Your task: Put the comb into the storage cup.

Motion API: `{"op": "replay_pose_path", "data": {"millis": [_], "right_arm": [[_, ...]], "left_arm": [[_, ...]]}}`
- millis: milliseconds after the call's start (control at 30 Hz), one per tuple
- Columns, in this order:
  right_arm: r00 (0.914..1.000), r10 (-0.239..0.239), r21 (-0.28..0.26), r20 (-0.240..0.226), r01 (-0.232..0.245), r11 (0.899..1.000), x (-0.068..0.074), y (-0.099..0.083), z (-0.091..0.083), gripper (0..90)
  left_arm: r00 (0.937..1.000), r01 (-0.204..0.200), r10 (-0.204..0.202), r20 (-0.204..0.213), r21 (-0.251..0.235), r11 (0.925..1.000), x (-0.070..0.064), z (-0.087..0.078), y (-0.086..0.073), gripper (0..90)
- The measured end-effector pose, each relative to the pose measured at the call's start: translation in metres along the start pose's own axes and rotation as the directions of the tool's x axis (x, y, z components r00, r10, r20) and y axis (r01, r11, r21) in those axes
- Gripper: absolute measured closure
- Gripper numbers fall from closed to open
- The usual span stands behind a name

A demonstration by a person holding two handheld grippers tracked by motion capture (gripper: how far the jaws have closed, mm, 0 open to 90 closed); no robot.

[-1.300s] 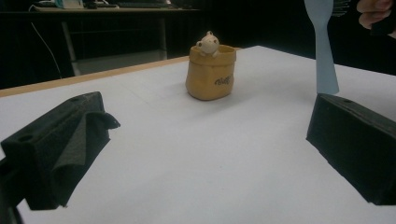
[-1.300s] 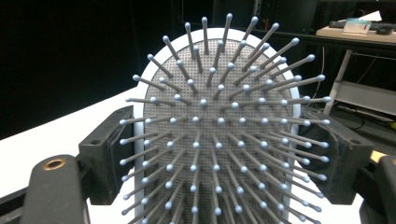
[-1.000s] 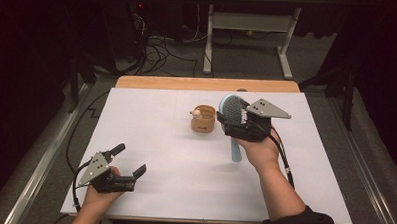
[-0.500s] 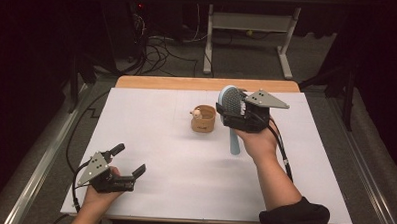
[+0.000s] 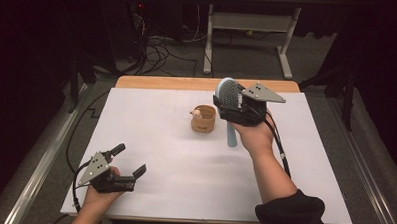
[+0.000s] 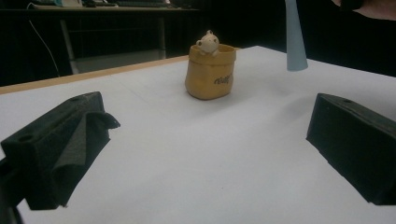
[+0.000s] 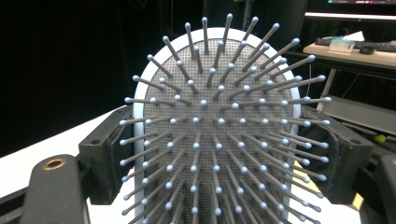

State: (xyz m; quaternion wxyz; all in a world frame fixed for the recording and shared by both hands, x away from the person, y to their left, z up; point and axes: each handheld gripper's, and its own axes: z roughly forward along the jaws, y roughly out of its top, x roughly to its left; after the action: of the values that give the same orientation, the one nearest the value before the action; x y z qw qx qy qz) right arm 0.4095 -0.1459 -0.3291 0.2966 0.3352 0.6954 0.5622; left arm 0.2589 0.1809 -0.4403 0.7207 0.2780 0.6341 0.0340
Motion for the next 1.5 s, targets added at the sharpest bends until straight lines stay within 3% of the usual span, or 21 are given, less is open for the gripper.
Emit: {"op": "replay_pose_path", "data": {"millis": [133, 267, 400, 533, 1267, 1367, 1500], "right_arm": [[1.0, -0.002, -0.021, 0.003, 0.002, 1.0, 0.0, 0.006, 0.005, 20.6], [1.0, -0.003, -0.027, 0.001, 0.003, 1.0, 0.0, 0.01, 0.009, 20.6], [1.0, -0.005, -0.049, 0.005, 0.005, 0.999, 0.003, 0.017, 0.016, 20.7], [1.0, -0.003, -0.07, 0.009, 0.004, 0.998, 0.004, 0.021, 0.022, 20.7], [0.9993, -0.014, -0.073, 0.036, 0.017, 0.997, 0.006, 0.038, 0.055, 20.7], [0.9992, -0.012, -0.081, 0.039, 0.015, 0.997, 0.006, 0.041, 0.058, 20.7], [0.9991, -0.016, -0.082, 0.04, 0.019, 0.996, 0.006, 0.043, 0.062, 20.7]], "left_arm": [[0.9998, 0.018, -0.018, -0.006, -0.005, 0.9998, -0.001, 0.0, 0.0, 0.2], [1.0, 0.006, -0.006, -0.002, 0.001, 1.0, 0.0, 0.0, 0.0, 0.2], [0.9991, 0.04, -0.04, -0.015, -0.001, 0.9992, -0.002, -0.001, 0.0, 0.2], [0.9999, 0.016, -0.016, -0.003, -0.001, 0.9999, 0.0, -0.001, 0.001, 0.2], [0.9999, 0.009, -0.009, 0.005, -0.004, 1.0, 0.002, -0.001, 0.003, 0.2], [0.9993, 0.036, -0.036, -0.006, -0.009, 0.9993, 0.001, -0.001, 0.004, 0.2], [0.9994, 0.036, -0.036, -0.003, -0.007, 0.9993, 0.001, -0.001, 0.004, 0.2]]}}
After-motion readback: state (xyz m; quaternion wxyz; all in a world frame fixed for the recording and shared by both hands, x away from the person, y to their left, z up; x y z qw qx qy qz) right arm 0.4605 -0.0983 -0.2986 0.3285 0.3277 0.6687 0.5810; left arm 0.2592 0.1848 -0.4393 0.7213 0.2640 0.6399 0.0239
